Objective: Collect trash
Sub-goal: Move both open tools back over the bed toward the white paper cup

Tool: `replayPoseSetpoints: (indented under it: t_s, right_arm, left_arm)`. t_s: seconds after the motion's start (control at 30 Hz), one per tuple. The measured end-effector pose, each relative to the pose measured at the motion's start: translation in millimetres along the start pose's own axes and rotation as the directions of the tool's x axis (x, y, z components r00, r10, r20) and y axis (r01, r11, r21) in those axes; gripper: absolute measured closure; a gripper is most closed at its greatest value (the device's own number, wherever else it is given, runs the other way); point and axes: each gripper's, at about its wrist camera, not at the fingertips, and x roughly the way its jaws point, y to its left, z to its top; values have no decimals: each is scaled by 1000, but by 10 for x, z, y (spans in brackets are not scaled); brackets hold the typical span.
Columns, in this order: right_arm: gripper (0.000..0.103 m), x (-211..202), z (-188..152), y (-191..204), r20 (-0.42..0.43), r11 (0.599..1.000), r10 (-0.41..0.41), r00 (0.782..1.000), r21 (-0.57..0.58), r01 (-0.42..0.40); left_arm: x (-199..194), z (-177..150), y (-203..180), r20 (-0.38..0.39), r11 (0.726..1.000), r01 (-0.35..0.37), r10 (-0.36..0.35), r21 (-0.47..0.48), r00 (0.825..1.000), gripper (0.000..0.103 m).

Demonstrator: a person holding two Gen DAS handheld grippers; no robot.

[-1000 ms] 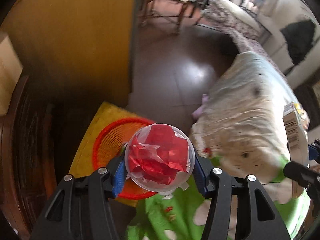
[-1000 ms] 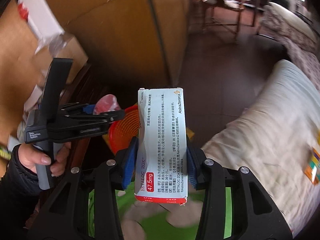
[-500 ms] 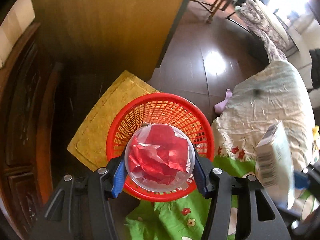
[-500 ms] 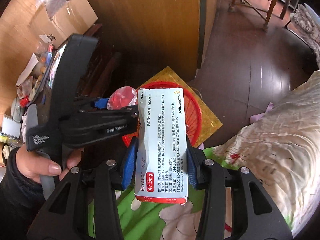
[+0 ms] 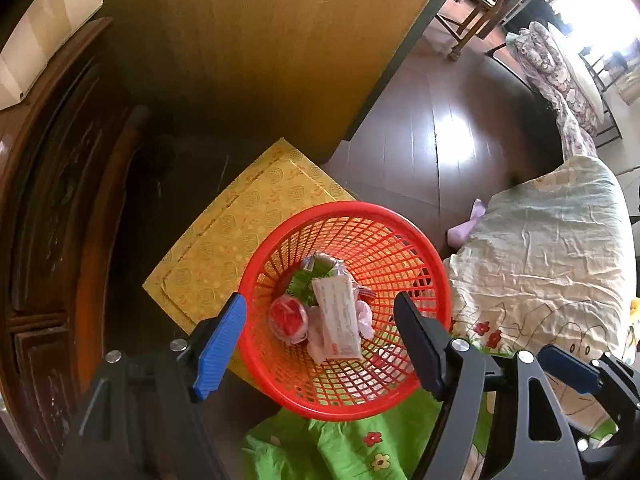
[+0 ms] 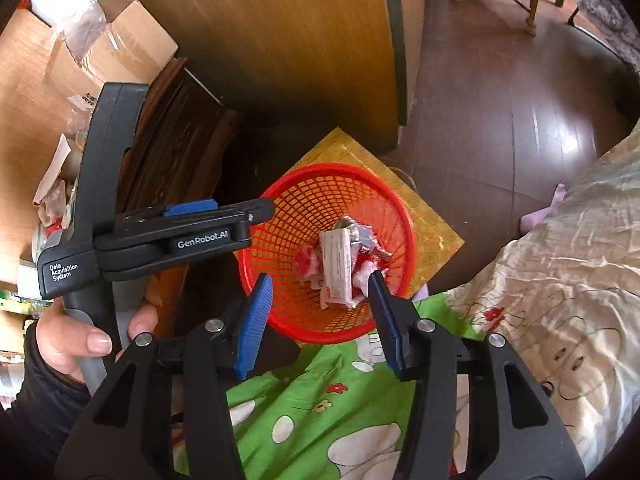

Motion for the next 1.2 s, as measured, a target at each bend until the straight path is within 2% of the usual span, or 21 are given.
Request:
replayPoseSetpoints:
  t_s: [0.23, 0.37, 0.53, 0.73, 0.93, 1.07, 1.2]
  right_arm:
    - [52, -583, -122, -235, 108, 1000, -12, 994, 27, 9]
    - [45, -1017, -304, -520, 196, 997, -49, 979, 66, 37]
    - [41, -1406, -614, -960, 261, 986, -121, 958, 143, 86]
    - [36, -1795, -1144, -1616, 315, 955, -210, 926, 271, 124]
    - [36, -2080, -1652, -2173, 326, 911, -310, 893, 372, 180]
    - [34, -2167, -1950, -2503, 323, 885, -344, 882, 425, 190]
    - [34, -2227, -2190, -2775, 328, 864, -351, 877, 475, 168]
  left_arm:
    - [-191, -52, -328, 32, 997, 4, -6, 72, 999, 22]
    - [-374, -101, -686, 63, 990, 23, -32, 137, 998, 18]
    - [-537, -207, -1191, 82, 973, 47, -67, 227, 994, 14]
    - [-627, -371, -1873, 77, 945, 75, -105, 319, 992, 12]
    - [-690, -618, -2623, 75, 898, 84, -129, 433, 989, 12]
    - [-679, -775, -3011, 77, 870, 90, -145, 486, 986, 9]
    - [-577, -916, -3378, 40, 849, 110, -153, 517, 987, 9]
